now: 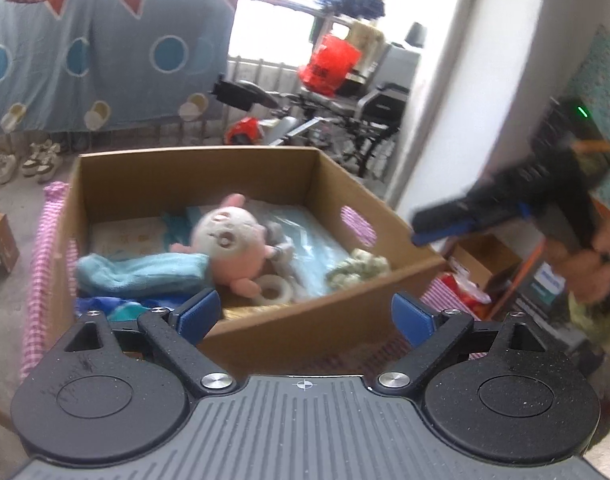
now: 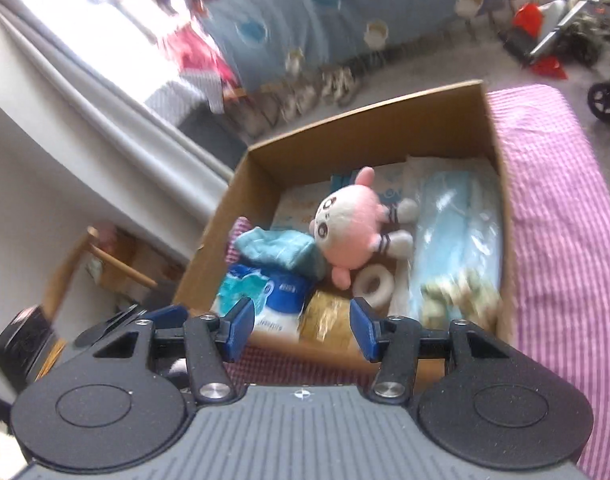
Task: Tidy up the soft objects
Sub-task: 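Move the right gripper down to the round wooden disc and grasp it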
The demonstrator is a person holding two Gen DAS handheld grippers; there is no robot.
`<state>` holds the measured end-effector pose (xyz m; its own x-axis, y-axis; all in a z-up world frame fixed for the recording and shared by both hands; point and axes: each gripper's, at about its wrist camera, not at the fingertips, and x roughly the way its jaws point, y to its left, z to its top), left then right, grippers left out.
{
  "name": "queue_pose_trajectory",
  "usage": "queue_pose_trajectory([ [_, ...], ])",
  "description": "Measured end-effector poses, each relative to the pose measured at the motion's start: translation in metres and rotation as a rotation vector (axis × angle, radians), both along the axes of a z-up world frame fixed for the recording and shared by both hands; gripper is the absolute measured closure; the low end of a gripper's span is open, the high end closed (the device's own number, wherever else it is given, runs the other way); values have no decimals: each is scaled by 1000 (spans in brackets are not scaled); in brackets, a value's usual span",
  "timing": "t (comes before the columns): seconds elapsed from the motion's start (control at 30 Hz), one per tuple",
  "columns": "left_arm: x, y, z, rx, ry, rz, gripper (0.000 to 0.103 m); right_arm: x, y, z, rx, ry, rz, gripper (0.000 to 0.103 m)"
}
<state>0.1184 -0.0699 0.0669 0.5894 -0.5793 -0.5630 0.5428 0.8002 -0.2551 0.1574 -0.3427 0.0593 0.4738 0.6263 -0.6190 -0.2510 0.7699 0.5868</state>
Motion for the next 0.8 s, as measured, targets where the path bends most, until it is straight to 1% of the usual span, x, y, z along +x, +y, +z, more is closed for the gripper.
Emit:
queue_pose_trajectory([
  [0.07,-3,-14,-3,6,14,-46,10,-31,-15,-13,35,5,-50,47],
  [0.13,-6,-32,-12,15,44,-108,10,-59,-27,-39,55,39,-118,47],
  [0.2,-7,-54,-24,40,79,-178,11,-79,-36,-66,62,81,-195,48],
  [0.27,-10,-81,-41,91,102,-261,12,-93,-40,-91,80,113,-250,50],
  [0.3,-10,-91,-49,118,112,-291,15,-97,-41,-103,92,130,-279,54],
  [0.33,-9,-103,-59,154,126,-318,21,-100,-42,-111,96,142,-296,58],
  [0.37,-7,-115,-69,199,141,-343,24,-102,-43,-119,95,149,-312,59],
  [0.43,-3,-133,-88,280,162,-365,30,-102,-42,-131,90,156,-328,63],
  [0.47,-1,-140,-96,316,162,-366,31,-101,-41,-134,82,157,-335,64],
  [0.53,2,-151,-109,376,154,-357,40,-94,-39,-140,59,167,-337,65],
  [0.57,3,-156,-115,409,143,-351,43,-95,-39,-144,48,169,-336,66],
  [0.6,4,-158,-118,424,138,-346,45,-92,-36,-147,30,175,-333,68],
  [0.63,4,-160,-120,424,125,-343,46,-93,-35,-151,19,176,-329,75],
  [0.67,4,-161,-120,423,121,-345,46,-95,-36,-153,17,172,-324,75],
  [0.8,4,-161,-121,406,109,-356,56,-89,-28,-160,23,156,-301,75],
])
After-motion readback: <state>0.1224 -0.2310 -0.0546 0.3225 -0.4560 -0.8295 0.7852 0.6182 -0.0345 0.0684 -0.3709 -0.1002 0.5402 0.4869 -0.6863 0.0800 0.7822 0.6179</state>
